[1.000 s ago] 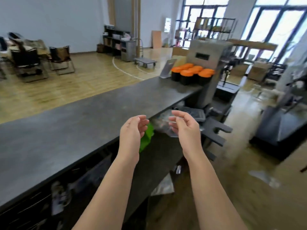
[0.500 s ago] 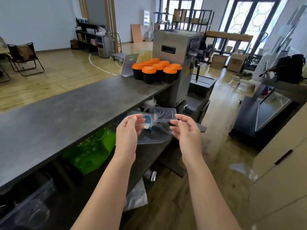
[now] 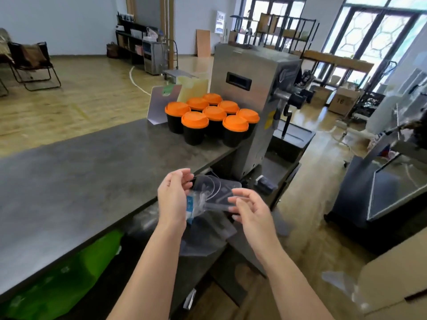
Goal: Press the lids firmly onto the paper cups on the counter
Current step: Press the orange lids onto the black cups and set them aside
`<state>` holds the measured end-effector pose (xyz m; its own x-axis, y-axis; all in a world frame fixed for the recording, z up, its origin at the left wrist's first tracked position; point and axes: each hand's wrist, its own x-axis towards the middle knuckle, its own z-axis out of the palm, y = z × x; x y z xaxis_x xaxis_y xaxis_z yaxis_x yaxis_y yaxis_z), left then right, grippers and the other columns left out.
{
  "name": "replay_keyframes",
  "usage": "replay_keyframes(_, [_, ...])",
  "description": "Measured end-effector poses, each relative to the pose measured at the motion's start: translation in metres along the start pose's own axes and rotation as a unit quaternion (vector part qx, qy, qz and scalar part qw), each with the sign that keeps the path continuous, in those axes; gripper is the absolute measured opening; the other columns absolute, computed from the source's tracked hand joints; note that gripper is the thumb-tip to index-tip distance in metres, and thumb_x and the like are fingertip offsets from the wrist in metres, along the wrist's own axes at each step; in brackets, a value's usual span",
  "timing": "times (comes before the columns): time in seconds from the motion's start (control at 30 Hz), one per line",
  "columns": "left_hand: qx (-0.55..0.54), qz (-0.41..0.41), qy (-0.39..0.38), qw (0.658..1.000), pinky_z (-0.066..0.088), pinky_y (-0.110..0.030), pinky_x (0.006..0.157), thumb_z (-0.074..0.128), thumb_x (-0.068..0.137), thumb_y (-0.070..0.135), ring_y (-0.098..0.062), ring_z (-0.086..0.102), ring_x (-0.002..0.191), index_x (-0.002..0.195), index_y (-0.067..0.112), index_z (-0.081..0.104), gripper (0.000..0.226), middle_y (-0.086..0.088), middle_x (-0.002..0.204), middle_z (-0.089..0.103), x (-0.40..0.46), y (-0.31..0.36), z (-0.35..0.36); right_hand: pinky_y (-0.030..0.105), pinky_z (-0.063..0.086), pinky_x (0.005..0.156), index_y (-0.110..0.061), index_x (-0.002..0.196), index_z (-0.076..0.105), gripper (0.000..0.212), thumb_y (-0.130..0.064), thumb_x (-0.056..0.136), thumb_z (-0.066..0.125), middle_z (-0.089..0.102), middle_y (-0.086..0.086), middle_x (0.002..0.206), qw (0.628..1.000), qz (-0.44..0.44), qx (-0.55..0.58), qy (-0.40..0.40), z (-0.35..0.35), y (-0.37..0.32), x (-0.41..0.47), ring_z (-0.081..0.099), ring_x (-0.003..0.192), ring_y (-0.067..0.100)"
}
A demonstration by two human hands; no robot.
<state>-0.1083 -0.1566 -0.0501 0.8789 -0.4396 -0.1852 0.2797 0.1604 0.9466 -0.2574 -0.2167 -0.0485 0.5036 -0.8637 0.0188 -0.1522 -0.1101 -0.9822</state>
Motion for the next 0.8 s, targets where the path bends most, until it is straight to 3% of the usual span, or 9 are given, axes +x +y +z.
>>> replay_keyframes(0.13, [0.011,0.031,0.009,0.999,0.051,-0.025,0.086,0.042,0.104,0.021,-0.014,0.065,0.102,0.106,0.019,0.07,0.029,0.001,0.106,0.073,0.043,0.01,0.053,0.024,0.057,0.081,-0.027,0.108,0.065,0.022,-0.014,0.102,0.048,0.071,-0.004,0.101,0.999,-0.025,0.019,0.017,-0.017,-0.015,0.068,0.068,0.091,0.008])
replay_keyframes(0.27, [0.014,0.04,0.056,0.998,0.049,-0.024,0.089,0.042,0.104,0.02,-0.011,0.064,0.101,0.11,0.018,0.068,0.027,0.002,0.107,0.07,0.077,0.007,0.078,0.025,0.056,0.087,-0.032,0.107,0.065,0.024,-0.016,0.102,0.048,0.07,-0.007,0.106,0.999,-0.008,0.016,-0.032,-0.003,-0.013,0.128,0.066,0.092,0.0])
replay_keyframes(0.37, [0.013,0.034,0.101,0.994,0.047,-0.028,0.093,0.043,0.104,0.021,-0.013,0.062,0.105,0.113,0.017,0.067,0.026,0.003,0.109,0.069,0.103,0.009,0.082,0.04,0.054,0.092,-0.029,0.121,0.061,0.024,-0.02,0.103,0.047,0.068,0.002,0.106,0.997,0.012,0.027,-0.078,0.018,-0.017,0.174,0.065,0.094,0.017])
replay_keyframes(0.4, [0.009,0.034,0.117,0.993,0.046,-0.029,0.093,0.043,0.104,0.022,-0.014,0.061,0.107,0.114,0.017,0.066,0.025,0.002,0.11,0.068,0.113,0.011,0.081,0.042,0.053,0.096,-0.028,0.129,0.058,0.028,-0.023,0.104,0.047,0.067,-0.001,0.109,0.995,0.013,0.029,-0.094,0.026,-0.02,0.189,0.064,0.098,0.018])
replay_keyframes(0.5, [0.04,0.036,0.134,0.99,0.041,-0.03,0.094,0.045,0.103,0.03,-0.015,0.055,0.114,0.12,0.021,0.06,0.024,0.002,0.123,0.062,0.142,0.019,0.085,0.044,0.041,0.113,-0.023,0.146,0.044,0.043,-0.03,0.103,0.046,0.051,-0.003,0.145,0.989,0.027,0.048,-0.137,0.054,-0.027,0.234,0.05,0.131,0.015])
replay_keyframes(0.57, [0.069,0.031,0.127,0.989,0.034,-0.03,0.095,0.042,0.104,0.036,-0.012,0.049,0.117,0.128,0.025,0.052,0.029,0.007,0.127,0.054,0.16,0.024,0.092,0.046,0.036,0.116,-0.023,0.15,0.038,0.051,-0.036,0.102,0.046,0.043,-0.003,0.152,0.985,0.042,0.064,-0.154,0.074,-0.028,0.257,0.041,0.14,0.018])
replay_keyframes(0.67, [0.077,0.008,0.119,0.99,0.033,-0.031,0.099,0.036,0.102,0.048,-0.01,0.044,0.121,0.139,0.025,0.048,0.045,0.011,0.129,0.049,0.18,0.02,0.104,0.042,0.039,0.113,-0.028,0.145,0.047,0.047,-0.042,0.101,0.044,0.053,-0.006,0.144,0.98,0.058,0.092,-0.165,0.095,-0.019,0.275,0.048,0.133,0.016])
replay_keyframes(0.73, [0.086,0.006,0.118,0.989,0.038,-0.035,0.103,0.035,0.098,0.056,-0.013,0.049,0.123,0.139,0.026,0.05,0.053,0.008,0.132,0.055,0.184,0.013,0.112,0.034,0.043,0.103,-0.027,0.136,0.056,0.038,-0.04,0.102,0.044,0.061,-0.008,0.131,0.976,0.075,0.128,-0.157,0.1,-0.014,0.278,0.054,0.121,0.013])
replay_keyframes(0.8, [0.099,0.017,0.128,0.987,0.037,-0.033,0.098,0.032,0.103,0.052,-0.013,0.05,0.119,0.141,0.026,0.048,0.049,0.007,0.129,0.056,0.178,0.009,0.117,0.029,0.042,0.092,-0.025,0.129,0.059,0.034,-0.041,0.102,0.045,0.063,-0.008,0.119,0.98,0.085,0.136,-0.12,0.101,-0.015,0.275,0.056,0.109,0.01])
